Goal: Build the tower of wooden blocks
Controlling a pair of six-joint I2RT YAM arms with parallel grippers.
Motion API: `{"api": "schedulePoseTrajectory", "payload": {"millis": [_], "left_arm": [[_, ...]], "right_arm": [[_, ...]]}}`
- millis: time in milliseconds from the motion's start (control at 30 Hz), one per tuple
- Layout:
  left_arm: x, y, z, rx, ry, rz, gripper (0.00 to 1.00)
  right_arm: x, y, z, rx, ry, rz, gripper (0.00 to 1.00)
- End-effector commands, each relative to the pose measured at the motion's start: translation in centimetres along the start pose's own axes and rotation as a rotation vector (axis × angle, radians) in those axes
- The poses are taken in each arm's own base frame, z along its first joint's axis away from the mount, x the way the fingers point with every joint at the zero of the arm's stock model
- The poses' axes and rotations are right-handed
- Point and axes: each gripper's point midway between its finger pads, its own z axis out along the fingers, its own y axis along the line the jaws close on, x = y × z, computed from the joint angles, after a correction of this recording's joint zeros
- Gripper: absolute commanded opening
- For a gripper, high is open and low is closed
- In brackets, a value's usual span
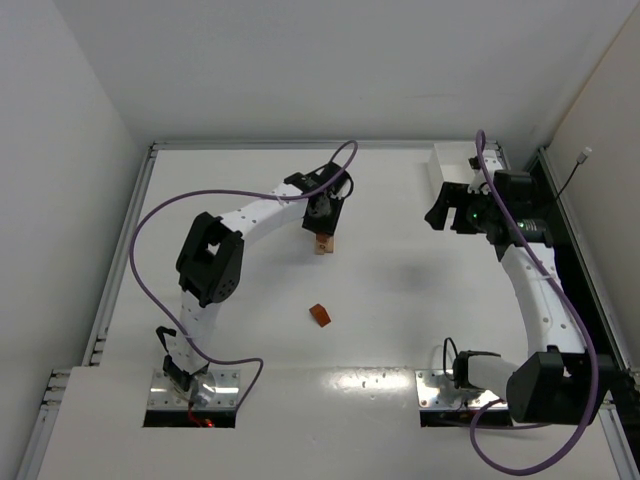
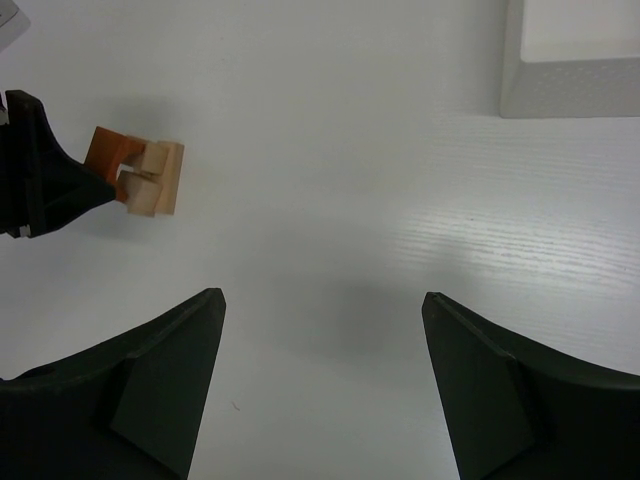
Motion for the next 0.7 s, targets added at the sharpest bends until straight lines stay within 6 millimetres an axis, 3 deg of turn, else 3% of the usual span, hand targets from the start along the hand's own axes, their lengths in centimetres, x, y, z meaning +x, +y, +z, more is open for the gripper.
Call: {"api": "schedulePoseTrajectory", "payload": {"millis": [0,400,467,667], "left_arm": [[-1.9,-0.8,-0.8,0.008,-0.062,-0.017,0.00],[-1.3,-1.0,-0.2,0.020,-0.039,-0.014,0.00],[-1.3,-1.1,-0.2,0.020,-0.039,-0.014,0.07],[-0.6,-0.9,0.1,0.014,-0.022,-0.011,0.10]], "right_arm": [[-1.2,0.5,-0.2,-0.026,-0.053,-0.006,0.77],[-1.1,0.2,-0.1,-0.027,-0.046,0.002,0.77],[-1.3,0.3,0.0,-0.028,-0.055,-0.001,0.77],[-1.3,0.4,0.0,-0.037,-0.054,-0.001,0.77]]}}
